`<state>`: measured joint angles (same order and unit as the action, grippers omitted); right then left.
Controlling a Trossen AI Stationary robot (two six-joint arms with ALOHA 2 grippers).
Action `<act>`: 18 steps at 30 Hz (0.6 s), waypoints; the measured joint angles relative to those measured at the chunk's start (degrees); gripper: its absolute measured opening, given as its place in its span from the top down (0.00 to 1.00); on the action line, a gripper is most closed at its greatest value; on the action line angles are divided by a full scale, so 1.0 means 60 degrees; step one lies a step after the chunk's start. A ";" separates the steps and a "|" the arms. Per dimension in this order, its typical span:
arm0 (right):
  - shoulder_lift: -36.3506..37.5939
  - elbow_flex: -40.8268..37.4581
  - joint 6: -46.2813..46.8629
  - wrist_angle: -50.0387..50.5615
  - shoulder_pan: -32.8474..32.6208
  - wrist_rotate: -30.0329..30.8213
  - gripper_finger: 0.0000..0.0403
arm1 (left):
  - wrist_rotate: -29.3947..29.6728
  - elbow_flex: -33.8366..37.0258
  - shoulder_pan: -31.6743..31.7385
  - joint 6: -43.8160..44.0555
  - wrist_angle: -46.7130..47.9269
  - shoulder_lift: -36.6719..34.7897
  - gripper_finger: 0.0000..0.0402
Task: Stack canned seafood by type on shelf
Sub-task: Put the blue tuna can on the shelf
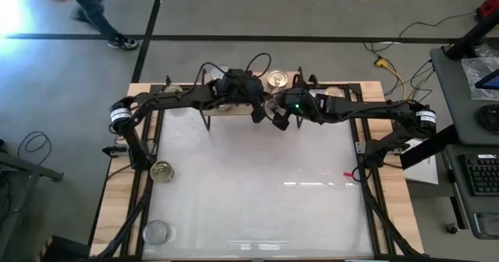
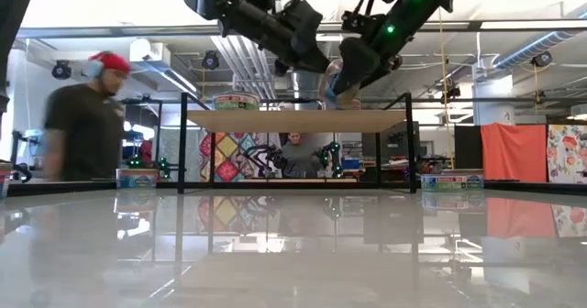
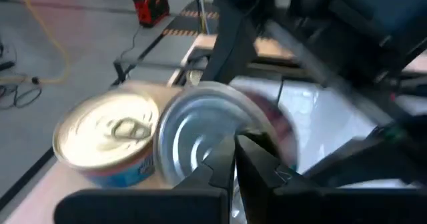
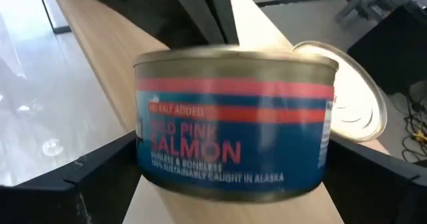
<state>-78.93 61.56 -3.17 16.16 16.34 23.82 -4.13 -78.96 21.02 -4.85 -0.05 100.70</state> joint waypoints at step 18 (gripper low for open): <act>-0.0672 0.0015 0.0023 -0.0400 0.0033 0.0035 0.01 | -0.0213 -0.0011 -0.0127 0.0029 0.0155 -0.0351 1.00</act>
<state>-82.96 61.65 -3.03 13.76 16.53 24.03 -5.41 -79.02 20.25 -4.67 0.88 98.59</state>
